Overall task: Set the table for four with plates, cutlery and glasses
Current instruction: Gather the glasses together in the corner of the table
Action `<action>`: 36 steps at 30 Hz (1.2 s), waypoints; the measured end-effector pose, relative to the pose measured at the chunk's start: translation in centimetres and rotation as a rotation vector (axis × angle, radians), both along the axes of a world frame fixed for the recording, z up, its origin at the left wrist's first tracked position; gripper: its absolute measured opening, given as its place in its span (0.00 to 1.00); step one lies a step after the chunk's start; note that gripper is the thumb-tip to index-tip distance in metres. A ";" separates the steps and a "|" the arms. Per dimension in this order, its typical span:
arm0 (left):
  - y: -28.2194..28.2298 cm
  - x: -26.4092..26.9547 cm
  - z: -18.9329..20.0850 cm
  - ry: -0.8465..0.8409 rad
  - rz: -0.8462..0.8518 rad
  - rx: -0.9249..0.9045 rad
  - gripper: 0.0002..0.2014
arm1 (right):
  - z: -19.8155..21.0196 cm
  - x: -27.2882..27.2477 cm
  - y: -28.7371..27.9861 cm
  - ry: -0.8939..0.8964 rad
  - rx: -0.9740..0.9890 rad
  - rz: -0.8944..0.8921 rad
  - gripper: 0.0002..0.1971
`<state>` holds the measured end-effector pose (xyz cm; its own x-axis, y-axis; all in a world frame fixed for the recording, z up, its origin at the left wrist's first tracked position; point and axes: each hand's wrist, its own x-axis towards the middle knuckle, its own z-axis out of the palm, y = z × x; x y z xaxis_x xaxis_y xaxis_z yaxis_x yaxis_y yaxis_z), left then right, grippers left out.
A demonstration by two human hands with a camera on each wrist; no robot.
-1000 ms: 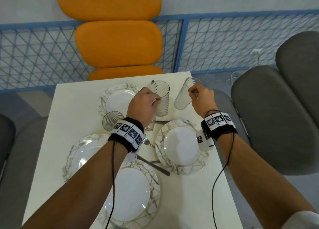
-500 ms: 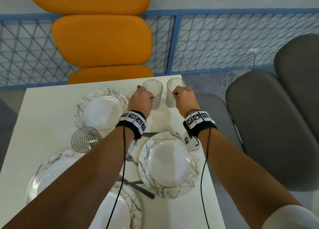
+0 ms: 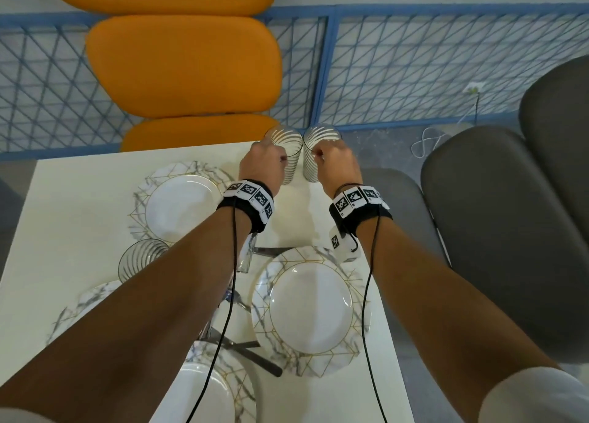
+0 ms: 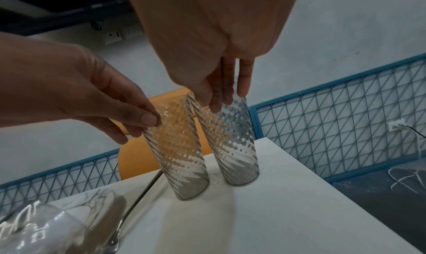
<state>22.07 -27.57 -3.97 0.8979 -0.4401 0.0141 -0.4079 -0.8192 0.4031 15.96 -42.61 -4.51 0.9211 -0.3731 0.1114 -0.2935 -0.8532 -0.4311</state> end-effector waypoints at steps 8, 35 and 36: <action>2.2 -1.7 2.5 -0.115 -0.028 -0.022 0.17 | 1.5 -2.3 0.9 -0.205 -0.111 0.046 0.21; 27.7 -9.7 0.2 0.326 0.096 0.053 0.50 | -3.7 -8.3 21.4 0.146 0.305 -0.156 0.31; 27.9 -9.9 0.1 0.326 0.105 -0.001 0.49 | -3.8 -8.1 21.6 0.172 0.298 -0.198 0.35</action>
